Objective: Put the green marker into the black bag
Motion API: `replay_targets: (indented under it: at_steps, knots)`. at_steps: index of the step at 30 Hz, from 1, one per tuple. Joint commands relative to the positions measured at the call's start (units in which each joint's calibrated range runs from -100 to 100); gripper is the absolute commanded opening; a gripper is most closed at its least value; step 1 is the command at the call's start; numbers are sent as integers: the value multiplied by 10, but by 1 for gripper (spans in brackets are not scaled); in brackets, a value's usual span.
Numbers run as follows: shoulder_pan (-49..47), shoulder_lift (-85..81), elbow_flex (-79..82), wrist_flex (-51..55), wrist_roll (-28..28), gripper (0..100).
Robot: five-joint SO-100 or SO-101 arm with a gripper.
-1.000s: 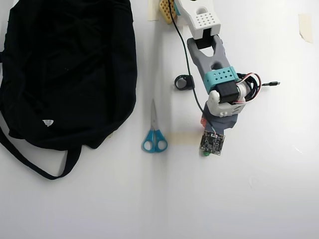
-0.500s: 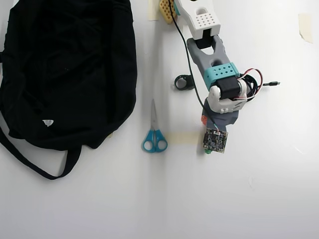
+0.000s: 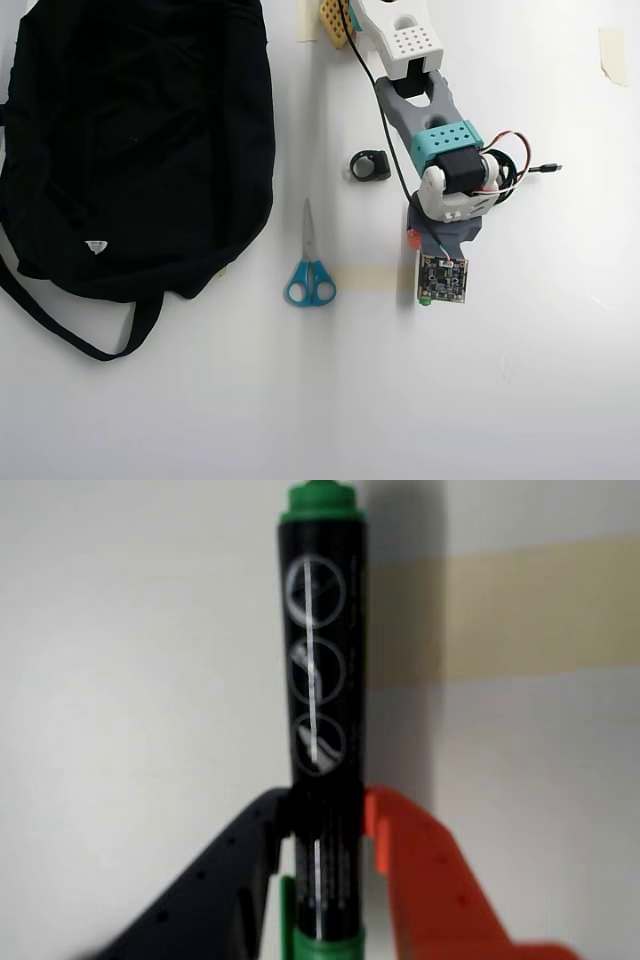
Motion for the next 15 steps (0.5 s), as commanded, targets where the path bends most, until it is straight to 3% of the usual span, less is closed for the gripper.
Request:
replay_targets:
  at_steps: [1, 15]
  knots:
    - [3, -19, -34, 6, 7, 2]
    - [18, -69, 1, 6, 19, 2]
